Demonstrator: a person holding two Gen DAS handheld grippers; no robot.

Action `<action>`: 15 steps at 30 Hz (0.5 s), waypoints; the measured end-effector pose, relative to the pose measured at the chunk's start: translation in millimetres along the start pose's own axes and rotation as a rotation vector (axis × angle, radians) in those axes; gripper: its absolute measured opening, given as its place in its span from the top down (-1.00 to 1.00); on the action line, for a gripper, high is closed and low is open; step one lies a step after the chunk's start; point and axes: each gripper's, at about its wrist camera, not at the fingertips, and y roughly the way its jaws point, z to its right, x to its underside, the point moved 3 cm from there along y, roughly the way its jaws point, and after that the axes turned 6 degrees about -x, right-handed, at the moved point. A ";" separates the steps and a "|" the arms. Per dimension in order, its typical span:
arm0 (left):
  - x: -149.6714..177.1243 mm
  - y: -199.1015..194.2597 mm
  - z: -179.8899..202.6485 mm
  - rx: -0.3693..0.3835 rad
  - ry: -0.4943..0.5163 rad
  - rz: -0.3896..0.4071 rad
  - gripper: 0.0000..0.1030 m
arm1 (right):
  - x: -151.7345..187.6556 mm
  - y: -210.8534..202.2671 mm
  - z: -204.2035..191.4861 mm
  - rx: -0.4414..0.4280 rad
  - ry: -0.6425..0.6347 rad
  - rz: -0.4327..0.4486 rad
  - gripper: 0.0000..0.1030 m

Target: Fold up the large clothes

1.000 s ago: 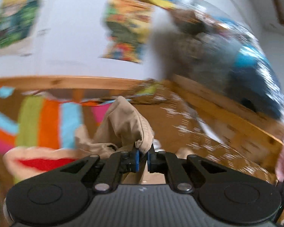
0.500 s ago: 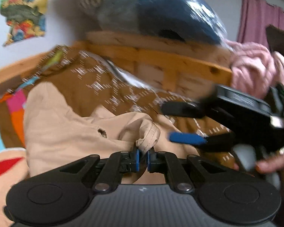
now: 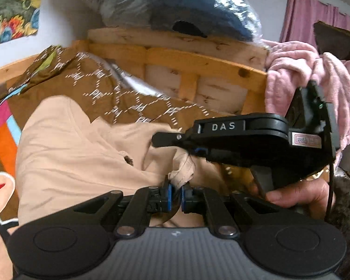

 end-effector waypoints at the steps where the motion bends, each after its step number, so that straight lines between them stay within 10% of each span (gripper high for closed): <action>1: -3.3 -0.6 6.5 0.017 0.006 0.012 0.88 | -5.0 -6.4 -6.9 0.015 -0.059 0.022 0.91; 15: 19.7 69.2 35.3 0.130 -0.004 -0.147 0.80 | 3.8 0.2 56.0 0.339 -0.188 -0.115 0.92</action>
